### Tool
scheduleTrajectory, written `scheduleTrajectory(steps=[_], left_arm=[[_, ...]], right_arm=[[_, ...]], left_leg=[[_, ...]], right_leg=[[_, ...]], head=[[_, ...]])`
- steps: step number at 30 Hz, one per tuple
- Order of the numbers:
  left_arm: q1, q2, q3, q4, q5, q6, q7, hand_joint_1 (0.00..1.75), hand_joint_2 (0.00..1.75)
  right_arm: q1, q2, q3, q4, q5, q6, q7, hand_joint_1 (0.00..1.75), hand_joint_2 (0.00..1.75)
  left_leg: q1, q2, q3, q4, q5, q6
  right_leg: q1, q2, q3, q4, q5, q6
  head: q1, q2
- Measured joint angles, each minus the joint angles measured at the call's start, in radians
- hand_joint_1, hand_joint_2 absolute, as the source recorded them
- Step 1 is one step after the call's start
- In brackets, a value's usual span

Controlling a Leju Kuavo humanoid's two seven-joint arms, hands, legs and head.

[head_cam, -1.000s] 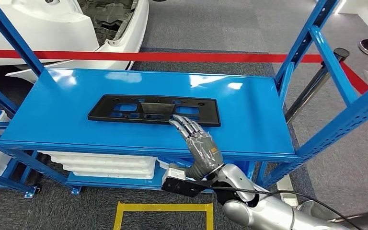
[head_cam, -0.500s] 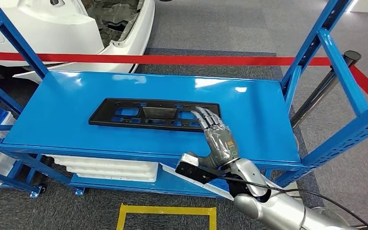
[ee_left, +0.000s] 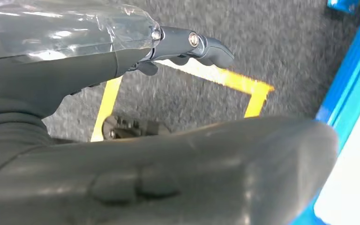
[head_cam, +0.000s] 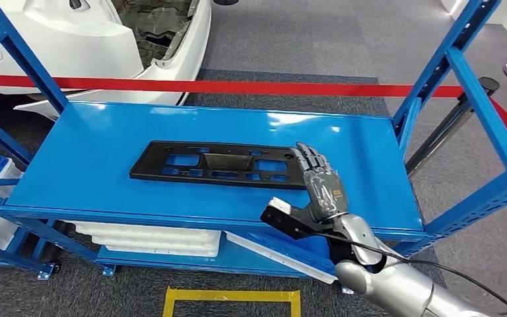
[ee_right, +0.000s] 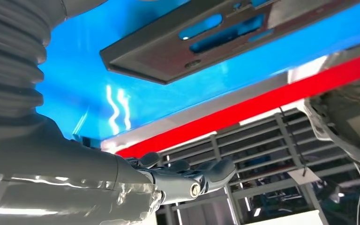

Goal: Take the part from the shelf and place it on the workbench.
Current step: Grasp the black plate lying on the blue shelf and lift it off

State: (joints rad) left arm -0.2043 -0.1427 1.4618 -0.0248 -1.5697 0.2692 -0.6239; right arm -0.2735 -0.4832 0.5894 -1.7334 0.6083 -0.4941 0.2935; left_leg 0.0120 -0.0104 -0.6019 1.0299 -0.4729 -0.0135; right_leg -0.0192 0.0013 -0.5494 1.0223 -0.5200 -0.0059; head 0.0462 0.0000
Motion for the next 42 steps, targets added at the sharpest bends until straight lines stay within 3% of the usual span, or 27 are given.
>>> scheduleTrajectory(steps=[5,11,17,30,42], left_arm=[[-0.001,0.0,0.0,0.0,0.0,0.005,0.001,0.0,0.0],[0.0,0.0,0.0,0.0,0.0,0.01,0.002,0.0,0.0],[0.0,0.0,0.0,0.0,0.0,0.01,0.004,0.0,0.0],[-0.001,0.0,0.0,0.0,0.002,0.011,0.009,0.0,0.0],[-0.006,-0.002,0.0,0.0,-0.001,0.013,0.015,0.0,0.0]], right_arm=[[-0.011,-0.016,-0.003,0.022,0.009,0.056,0.022,0.0,1.75],[-0.04,-0.032,0.006,0.06,0.004,0.117,0.045,0.0,1.75],[-0.048,-0.039,0.013,0.08,-0.003,0.129,0.047,0.0,1.75],[-0.127,-0.046,0.068,0.133,-0.035,0.247,0.004,0.0,1.75],[-0.23,-0.022,0.162,0.205,0.016,0.24,-0.044,0.0,1.75]], left_leg=[[-0.002,0.0,0.004,0.001,-0.005,0.009],[-0.003,0.0,0.004,0.001,-0.006,0.011],[-0.003,0.0,0.009,-0.002,-0.006,0.011],[-0.001,0.0,0.012,-0.006,-0.005,0.009],[0.0,0.0,0.012,-0.007,-0.005,0.009]], right_leg=[[-0.001,0.0,0.01,-0.014,0.004,0.011],[-0.002,-0.001,0.012,-0.018,0.004,0.027],[-0.002,-0.001,0.012,-0.016,0.003,0.028],[0.001,0.0,0.012,-0.014,0.002,0.026],[0.001,-0.001,0.012,-0.013,0.002,0.026]], head=[[0.005,0.0],[0.005,0.0],[0.005,0.0],[0.005,0.0],[0.005,0.0]])
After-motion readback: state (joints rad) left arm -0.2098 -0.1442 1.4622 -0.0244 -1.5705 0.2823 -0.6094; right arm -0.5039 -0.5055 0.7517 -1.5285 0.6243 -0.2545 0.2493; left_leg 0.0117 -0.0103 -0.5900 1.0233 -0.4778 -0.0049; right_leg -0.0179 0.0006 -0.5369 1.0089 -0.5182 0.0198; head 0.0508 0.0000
